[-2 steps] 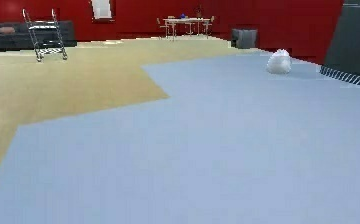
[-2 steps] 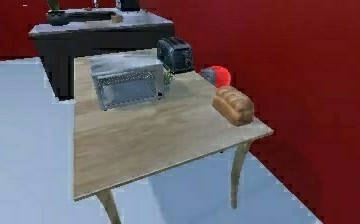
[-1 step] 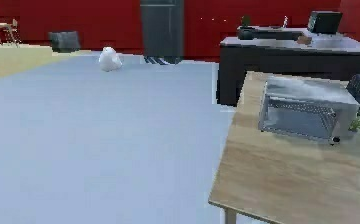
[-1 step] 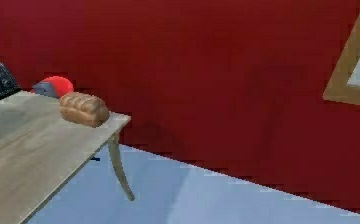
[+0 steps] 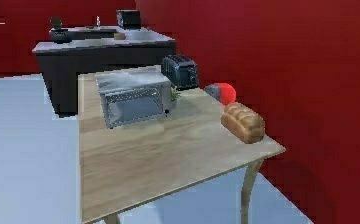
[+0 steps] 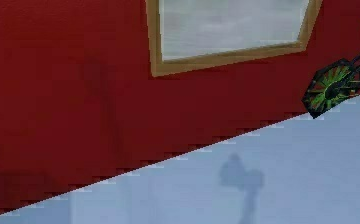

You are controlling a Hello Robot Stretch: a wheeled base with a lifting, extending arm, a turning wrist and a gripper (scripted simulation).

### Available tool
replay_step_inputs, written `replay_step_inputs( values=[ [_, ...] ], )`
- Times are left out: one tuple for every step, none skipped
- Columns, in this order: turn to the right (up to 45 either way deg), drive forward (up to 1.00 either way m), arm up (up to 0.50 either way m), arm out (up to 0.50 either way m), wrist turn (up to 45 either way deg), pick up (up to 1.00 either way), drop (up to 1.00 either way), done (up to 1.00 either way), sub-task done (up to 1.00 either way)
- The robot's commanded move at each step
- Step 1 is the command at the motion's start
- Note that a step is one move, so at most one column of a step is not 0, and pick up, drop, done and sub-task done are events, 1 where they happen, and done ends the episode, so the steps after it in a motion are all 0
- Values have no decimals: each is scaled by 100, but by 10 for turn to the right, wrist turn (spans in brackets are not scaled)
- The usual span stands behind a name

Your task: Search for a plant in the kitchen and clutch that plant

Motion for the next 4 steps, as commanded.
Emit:
replay_step_inputs(
  values=[
    [270, 0, 0, 0, 0, 0, 0, 0, 0],
    [0, 60, 0, 0, 0, 0, 0, 0, 0],
    [-450, 0, 0, 0, 0, 0, 0, 0, 0],
    [-450, 0, 0, 0, 0, 0, 0, 0, 0]
  ],
)
